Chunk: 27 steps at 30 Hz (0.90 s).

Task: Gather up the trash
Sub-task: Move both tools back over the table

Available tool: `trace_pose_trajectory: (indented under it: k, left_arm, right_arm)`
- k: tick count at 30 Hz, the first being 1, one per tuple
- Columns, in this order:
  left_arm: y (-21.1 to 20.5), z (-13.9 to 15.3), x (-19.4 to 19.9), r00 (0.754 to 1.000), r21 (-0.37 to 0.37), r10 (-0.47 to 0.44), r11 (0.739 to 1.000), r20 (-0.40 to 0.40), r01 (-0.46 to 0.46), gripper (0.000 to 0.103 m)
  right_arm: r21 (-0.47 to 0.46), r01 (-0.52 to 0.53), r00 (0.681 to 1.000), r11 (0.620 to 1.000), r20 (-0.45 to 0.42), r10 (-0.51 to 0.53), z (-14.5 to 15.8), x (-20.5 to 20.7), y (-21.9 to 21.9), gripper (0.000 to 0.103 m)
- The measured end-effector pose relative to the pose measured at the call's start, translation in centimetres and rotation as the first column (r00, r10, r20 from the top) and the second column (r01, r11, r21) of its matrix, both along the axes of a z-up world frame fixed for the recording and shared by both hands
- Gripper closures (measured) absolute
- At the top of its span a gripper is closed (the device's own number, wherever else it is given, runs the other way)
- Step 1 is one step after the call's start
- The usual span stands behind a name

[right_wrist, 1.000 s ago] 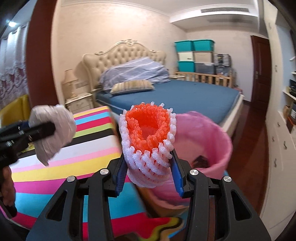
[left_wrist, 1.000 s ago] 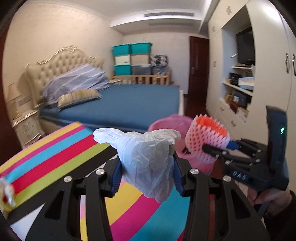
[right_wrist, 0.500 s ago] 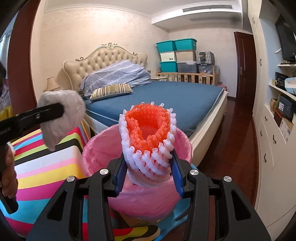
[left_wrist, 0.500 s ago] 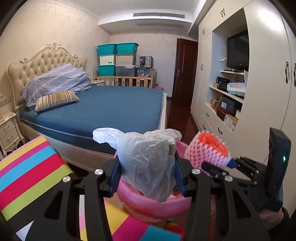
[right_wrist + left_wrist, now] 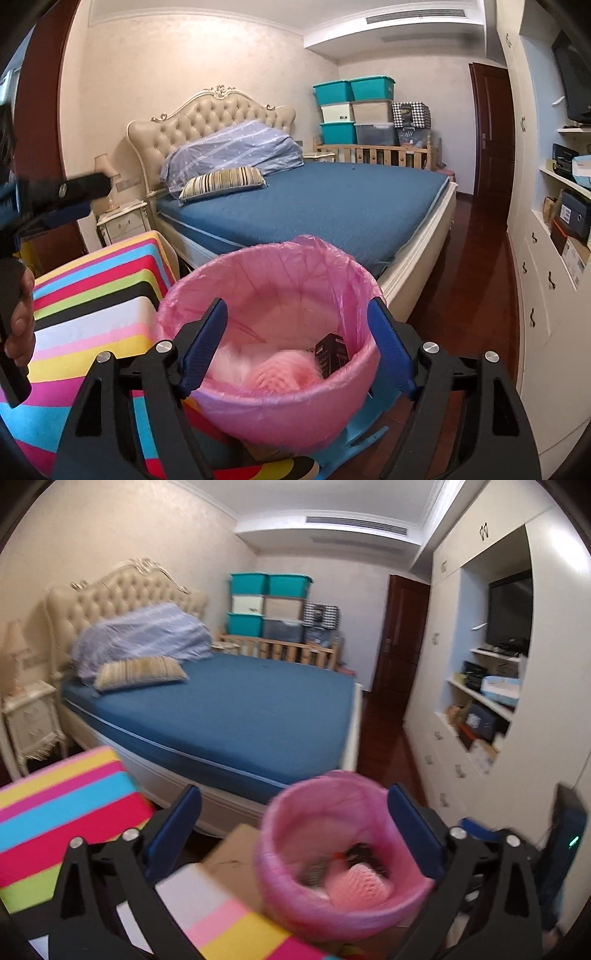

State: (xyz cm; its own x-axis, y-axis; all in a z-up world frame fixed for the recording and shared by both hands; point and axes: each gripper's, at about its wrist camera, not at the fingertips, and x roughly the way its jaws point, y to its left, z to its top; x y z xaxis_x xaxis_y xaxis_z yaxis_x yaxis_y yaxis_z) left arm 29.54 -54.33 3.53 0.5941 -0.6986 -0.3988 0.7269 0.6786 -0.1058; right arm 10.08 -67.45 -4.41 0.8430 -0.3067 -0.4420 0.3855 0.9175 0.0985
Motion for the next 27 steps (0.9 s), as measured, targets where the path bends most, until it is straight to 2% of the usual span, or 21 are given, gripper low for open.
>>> trace_pose_trajectory:
  k: [4, 8, 14, 20, 21, 24, 27]
  left_arm:
    - [4.7, 0.2, -0.9, 0.993, 0.044, 0.075, 0.996, 0.096, -0.079, 0.005]
    - [9.2, -0.2, -2.1, 0.983, 0.087, 0.124, 0.987, 0.132, -0.136, 0.005]
    - [18.8, -1.1, -3.0, 0.947, 0.139, 0.264, 0.947, 0.183, -0.29, 0.005]
    - [30.5, -1.0, -4.1, 0.866, 0.139, 0.444, 0.866, 0.231, -0.481, 0.005]
    - [33.1, -1.0, -4.3, 0.842, 0.136, 0.487, 0.841, 0.234, -0.524, 0.005]
    - [38.3, -0.8, -4.8, 0.794, 0.119, 0.567, 0.792, 0.222, -0.599, 0.005]
    - [43.4, -1.0, -5.4, 0.735, 0.121, 0.647, 0.728, 0.204, -0.675, 0.005]
  right_arm:
    - [-0.004, -0.008, 1.0, 1.0, 0.013, 0.008, 1.2, -0.8, 1.4, 0.026]
    - [-0.031, -0.048, 0.998, 0.998, 0.029, 0.049, 3.1, -0.5, 3.3, 0.025]
    - [-0.058, -0.183, 0.983, 0.981, 0.015, 0.184, 4.4, 2.1, 9.3, 0.024]
    - [-0.063, -0.34, 0.94, 0.938, -0.019, 0.34, 4.1, 5.7, 17.6, 0.024]
    - [-0.061, -0.361, 0.932, 0.93, -0.022, 0.361, 4.0, 6.1, 18.8, 0.024]
    - [-0.052, -0.429, 0.903, 0.902, -0.038, 0.427, 3.7, 7.5, 22.9, 0.024]
    - [-0.042, -0.495, 0.868, 0.868, -0.064, 0.492, 3.2, 8.6, 27.1, 0.024]
